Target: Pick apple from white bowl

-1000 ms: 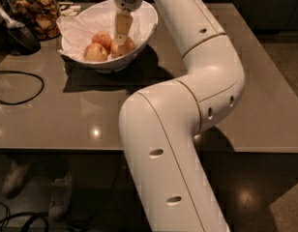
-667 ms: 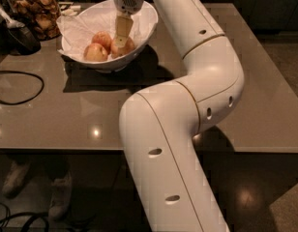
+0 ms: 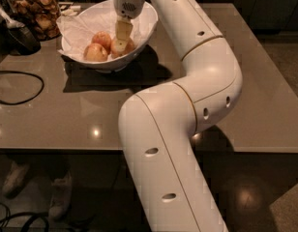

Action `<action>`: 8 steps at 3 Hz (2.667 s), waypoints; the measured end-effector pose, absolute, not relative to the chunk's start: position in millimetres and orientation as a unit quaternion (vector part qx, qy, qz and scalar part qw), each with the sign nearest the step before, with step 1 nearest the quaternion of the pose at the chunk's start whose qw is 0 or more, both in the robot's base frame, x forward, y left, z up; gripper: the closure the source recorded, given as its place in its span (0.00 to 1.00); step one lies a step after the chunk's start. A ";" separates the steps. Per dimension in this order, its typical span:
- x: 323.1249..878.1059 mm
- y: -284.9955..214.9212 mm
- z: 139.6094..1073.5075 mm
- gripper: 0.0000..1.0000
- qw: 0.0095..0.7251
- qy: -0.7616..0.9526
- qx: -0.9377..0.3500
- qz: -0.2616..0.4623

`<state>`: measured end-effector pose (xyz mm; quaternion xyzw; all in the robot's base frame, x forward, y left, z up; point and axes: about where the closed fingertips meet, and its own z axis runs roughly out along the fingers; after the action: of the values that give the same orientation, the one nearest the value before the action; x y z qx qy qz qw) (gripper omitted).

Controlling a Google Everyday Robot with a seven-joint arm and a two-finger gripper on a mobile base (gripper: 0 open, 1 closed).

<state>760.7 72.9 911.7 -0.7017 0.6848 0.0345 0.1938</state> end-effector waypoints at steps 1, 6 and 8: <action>760.9 73.9 904.7 0.33 0.187 0.687 -0.701 0.038; 762.1 76.1 876.7 0.35 0.153 0.695 -0.702 0.040; 761.0 77.2 871.9 0.34 0.143 0.697 -0.701 0.039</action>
Offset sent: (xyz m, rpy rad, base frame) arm 0.0087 -0.0246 0.0109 -0.1007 0.1723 0.0191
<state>761.0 77.2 871.9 -0.7015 0.6971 0.0387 0.1429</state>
